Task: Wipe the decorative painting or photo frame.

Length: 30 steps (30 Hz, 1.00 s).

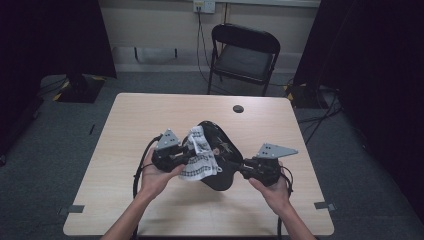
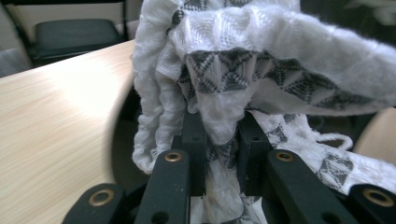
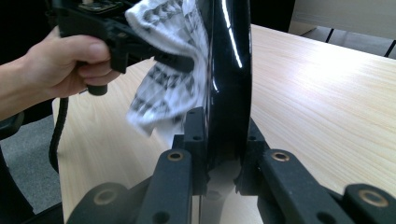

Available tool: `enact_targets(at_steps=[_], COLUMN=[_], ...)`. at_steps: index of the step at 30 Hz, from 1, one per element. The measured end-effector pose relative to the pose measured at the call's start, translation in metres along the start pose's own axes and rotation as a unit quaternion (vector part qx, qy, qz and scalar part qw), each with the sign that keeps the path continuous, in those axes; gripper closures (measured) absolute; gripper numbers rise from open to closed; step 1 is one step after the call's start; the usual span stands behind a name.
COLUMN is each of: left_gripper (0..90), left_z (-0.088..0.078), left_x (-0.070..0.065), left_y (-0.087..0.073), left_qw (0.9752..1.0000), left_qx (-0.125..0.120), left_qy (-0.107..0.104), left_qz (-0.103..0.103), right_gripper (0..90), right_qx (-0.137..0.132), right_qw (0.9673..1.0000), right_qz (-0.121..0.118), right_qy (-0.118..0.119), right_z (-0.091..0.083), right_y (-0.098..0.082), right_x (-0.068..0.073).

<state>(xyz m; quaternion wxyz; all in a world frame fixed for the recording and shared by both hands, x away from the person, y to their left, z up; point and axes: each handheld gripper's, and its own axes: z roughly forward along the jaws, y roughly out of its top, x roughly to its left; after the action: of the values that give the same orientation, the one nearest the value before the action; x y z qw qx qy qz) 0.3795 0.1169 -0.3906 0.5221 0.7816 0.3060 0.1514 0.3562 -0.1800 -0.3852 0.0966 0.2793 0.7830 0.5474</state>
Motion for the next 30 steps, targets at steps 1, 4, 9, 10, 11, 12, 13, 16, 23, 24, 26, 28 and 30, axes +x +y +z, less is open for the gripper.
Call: enact_targets(at_steps=[1, 4, 9, 10, 11, 12, 13, 16, 23, 24, 26, 28, 30], left_gripper=[77.0, 77.0, 77.0, 77.0, 77.0, 76.9, 77.0, 77.0, 77.0, 76.9, 76.9, 76.9, 76.9], left_z=[0.001, 0.002, -0.007, -0.008, -0.010, -0.011, -0.012, -0.011, -0.006, -0.005, -0.001, 0.002, 0.002], left_x=[-0.004, -0.003, 0.013, 0.017, 0.020, 0.025, 0.028, 0.033, 0.013, 0.009, -0.003, -0.010, -0.011], left_y=[0.001, 0.003, 0.001, 0.000, -0.001, -0.003, -0.004, -0.009, 0.000, 0.001, 0.005, 0.007, 0.008], left_qw=[1.0000, 1.0000, 0.9994, 0.9993, 0.9990, 0.9985, 0.9981, 0.9972, 0.9993, 0.9995, 0.9999, 0.9999, 0.9999], left_qx=[0.001, 0.002, -0.007, -0.008, -0.009, -0.011, -0.010, -0.008, -0.013, -0.013, -0.009, -0.009, -0.010], left_qy=[-0.001, 0.000, 0.027, 0.031, 0.037, 0.043, 0.048, 0.052, 0.023, 0.018, 0.008, 0.004, 0.000], left_qz=[0.005, 0.004, -0.020, -0.019, -0.025, -0.032, -0.038, -0.053, -0.027, -0.023, -0.003, 0.004, 0.006], right_gripper=[78.9, 78.9, 78.9, 78.9, 78.9, 79.0, 78.9, 78.9, 78.9, 78.9, 78.9, 78.9, 78.9], right_qx=[0.000, 0.001, 0.001, 0.002, 0.002, 0.002, 0.002, 0.001, 0.001, 0.000, 0.000, -0.001, 0.000], right_qw=[1.0000, 1.0000, 1.0000, 1.0000, 1.0000, 1.0000, 1.0000, 1.0000, 1.0000, 1.0000, 1.0000, 1.0000, 1.0000], right_qz=[-0.001, 0.001, 0.000, 0.000, 0.000, 0.000, 0.000, 0.001, 0.003, 0.003, 0.004, 0.005, 0.004], right_qy=[-0.001, -0.001, 0.001, 0.002, 0.002, 0.003, 0.003, 0.002, 0.003, 0.002, 0.002, 0.003, 0.003], right_z=[0.000, -0.001, 0.000, 0.000, 0.000, 0.000, 0.000, 0.000, 0.000, 0.000, 0.000, -0.001, -0.001], right_y=[0.000, 0.000, 0.000, 0.000, 0.000, 0.001, 0.001, 0.000, 0.000, 0.000, 0.000, 0.000, -0.001], right_x=[0.000, 0.000, 0.000, 0.000, 0.000, 0.000, 0.000, 0.000, -0.001, -0.001, -0.001, -0.002, -0.002])
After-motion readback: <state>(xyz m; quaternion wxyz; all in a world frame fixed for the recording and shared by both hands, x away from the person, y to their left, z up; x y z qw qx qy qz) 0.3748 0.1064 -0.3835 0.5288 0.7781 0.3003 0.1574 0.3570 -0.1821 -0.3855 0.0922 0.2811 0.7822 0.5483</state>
